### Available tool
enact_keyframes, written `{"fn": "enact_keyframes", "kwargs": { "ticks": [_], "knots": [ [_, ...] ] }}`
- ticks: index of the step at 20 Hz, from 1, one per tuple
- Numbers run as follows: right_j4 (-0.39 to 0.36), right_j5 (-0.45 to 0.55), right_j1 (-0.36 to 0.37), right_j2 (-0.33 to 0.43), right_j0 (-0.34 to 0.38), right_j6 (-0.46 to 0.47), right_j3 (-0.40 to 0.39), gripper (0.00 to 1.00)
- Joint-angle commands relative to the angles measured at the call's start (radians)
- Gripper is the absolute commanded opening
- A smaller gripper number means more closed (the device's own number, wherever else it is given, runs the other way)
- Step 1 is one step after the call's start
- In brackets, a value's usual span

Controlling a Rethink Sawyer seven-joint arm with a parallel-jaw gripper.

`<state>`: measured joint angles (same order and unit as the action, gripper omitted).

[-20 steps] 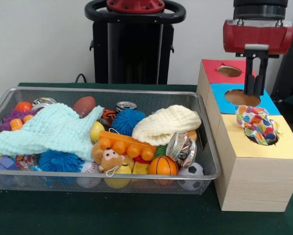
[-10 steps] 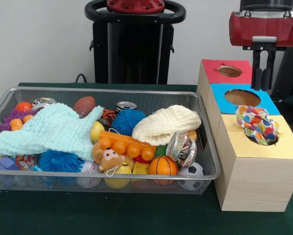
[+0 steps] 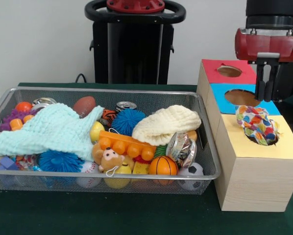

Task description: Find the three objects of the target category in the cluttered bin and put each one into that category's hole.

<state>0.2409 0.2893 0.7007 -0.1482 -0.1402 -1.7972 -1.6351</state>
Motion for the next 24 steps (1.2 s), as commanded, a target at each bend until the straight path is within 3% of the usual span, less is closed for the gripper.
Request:
{"fn": "enact_keyframes", "kwargs": {
  "ticks": [1, 11, 24],
  "knots": [
    [-0.039, -0.068, -0.072, 0.048, 0.002, -0.167, -0.103, 0.0],
    [-0.016, -0.109, -0.121, 0.016, -0.036, -0.188, -0.073, 0.0],
    [0.015, -0.111, -0.159, 0.045, -0.046, -0.202, -0.063, 0.0]
  ]
}}
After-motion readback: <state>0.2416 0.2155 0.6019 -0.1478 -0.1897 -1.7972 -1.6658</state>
